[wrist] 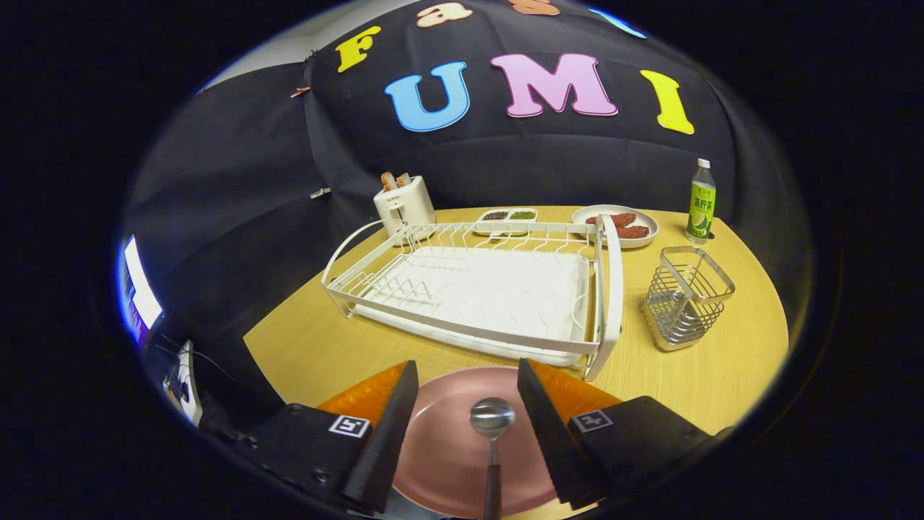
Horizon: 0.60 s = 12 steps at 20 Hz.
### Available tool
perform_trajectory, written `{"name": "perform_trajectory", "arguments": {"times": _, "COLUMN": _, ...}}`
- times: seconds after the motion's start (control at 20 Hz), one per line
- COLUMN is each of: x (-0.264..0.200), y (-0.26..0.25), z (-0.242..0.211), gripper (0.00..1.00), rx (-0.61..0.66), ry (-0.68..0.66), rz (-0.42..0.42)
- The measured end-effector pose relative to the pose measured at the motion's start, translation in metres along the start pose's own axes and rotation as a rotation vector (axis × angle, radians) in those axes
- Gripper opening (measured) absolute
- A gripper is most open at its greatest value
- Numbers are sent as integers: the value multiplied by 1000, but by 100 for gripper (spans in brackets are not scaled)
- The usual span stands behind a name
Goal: Take the plate from the dish rack, then take the spoon from the basket and place it into the plate.
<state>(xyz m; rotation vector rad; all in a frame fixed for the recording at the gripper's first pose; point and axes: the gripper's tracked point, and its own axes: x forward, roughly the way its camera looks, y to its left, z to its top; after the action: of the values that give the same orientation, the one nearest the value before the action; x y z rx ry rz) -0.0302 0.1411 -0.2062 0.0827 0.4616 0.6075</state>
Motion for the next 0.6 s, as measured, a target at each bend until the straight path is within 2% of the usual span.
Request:
{"name": "perform_trajectory", "arguments": {"times": 0.15, "x": -15, "y": -8, "z": 26, "gripper": 98, "rx": -2, "ry": -32, "rz": -13}}
{"name": "perform_trajectory", "arguments": {"times": 0.35, "x": -43, "y": -16, "z": 72, "gripper": 99, "rx": 2, "ry": -110, "rz": -46}}
{"name": "perform_trajectory", "arguments": {"times": 0.6, "x": -96, "y": -33, "z": 136, "gripper": 98, "rx": -23, "ry": -247, "rz": -136}}
